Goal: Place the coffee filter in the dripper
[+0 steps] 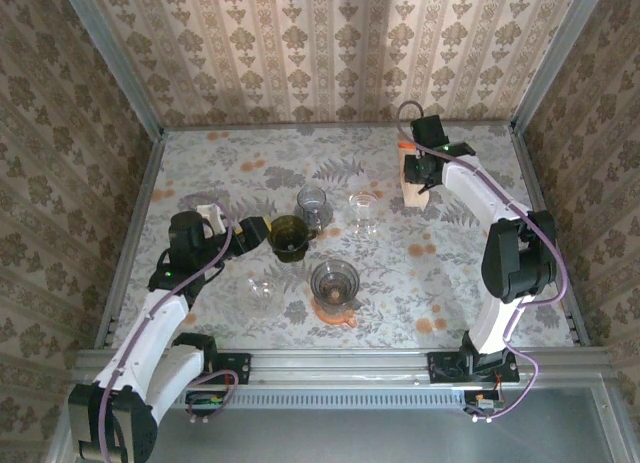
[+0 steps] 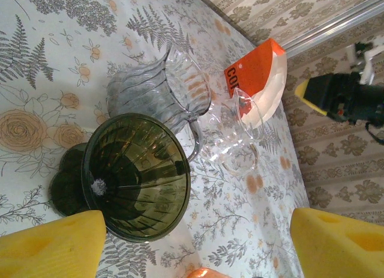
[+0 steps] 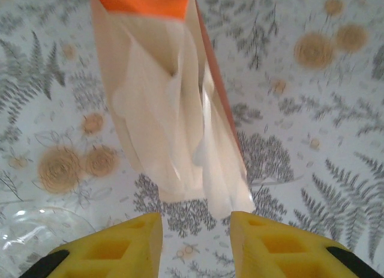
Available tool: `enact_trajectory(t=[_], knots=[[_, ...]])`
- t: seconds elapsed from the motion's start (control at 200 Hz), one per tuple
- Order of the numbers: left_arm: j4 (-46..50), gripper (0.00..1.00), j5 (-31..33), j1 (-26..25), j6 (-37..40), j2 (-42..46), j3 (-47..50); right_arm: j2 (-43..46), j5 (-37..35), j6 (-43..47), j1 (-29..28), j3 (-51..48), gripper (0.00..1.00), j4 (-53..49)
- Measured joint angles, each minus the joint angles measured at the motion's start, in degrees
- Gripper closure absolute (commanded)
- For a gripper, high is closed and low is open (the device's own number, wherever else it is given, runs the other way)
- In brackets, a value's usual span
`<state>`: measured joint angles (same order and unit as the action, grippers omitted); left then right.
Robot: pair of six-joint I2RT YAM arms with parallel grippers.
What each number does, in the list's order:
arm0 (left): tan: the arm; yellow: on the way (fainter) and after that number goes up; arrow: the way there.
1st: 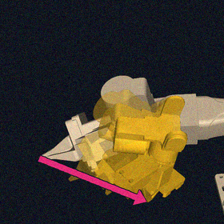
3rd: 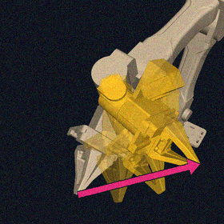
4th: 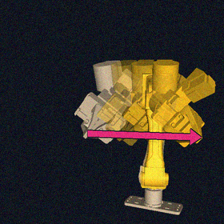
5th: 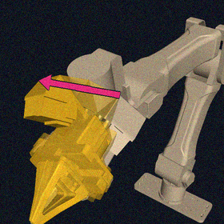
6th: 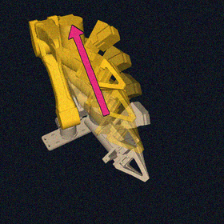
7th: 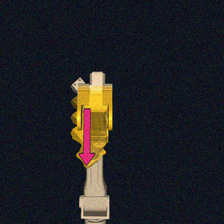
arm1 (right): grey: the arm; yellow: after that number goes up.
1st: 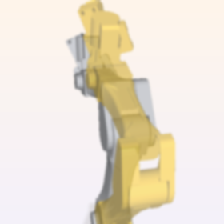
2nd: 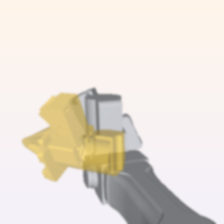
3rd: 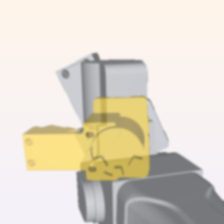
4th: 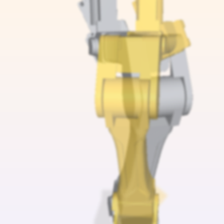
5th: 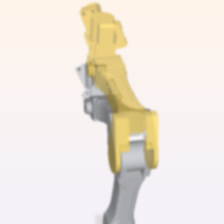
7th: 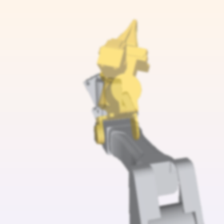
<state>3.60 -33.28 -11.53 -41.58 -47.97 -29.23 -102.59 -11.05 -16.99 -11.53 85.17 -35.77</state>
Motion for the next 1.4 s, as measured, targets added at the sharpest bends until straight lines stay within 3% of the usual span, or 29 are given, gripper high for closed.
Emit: enact_trajectory(t=[0.72, 0.91, 1.15, 1.4], knots=[[-0.22, 0.17, 0.00, 0.02, 0.00, -0.31, 0.17, -5.44, -2.47, -4.07, -0.02, -0.13, 0.76, 2.25], [-0.24, 0.17, 0.00, 0.02, 0.00, -0.31, 0.35, -5.79, -3.13, -4.24, -0.02, 0.11, 0.82, 2.40], [-0.24, 0.17, 0.00, 0.02, 0.00, -0.31, 0.37, -7.04, -3.63, -3.78, -0.04, 1.42, 1.00, 2.45], [-0.22, 0.17, 0.00, 0.02, 0.00, -0.31, 0.39, -6.97, -4.17, -3.78, -0.50, 1.49, 1.00, 2.45]])
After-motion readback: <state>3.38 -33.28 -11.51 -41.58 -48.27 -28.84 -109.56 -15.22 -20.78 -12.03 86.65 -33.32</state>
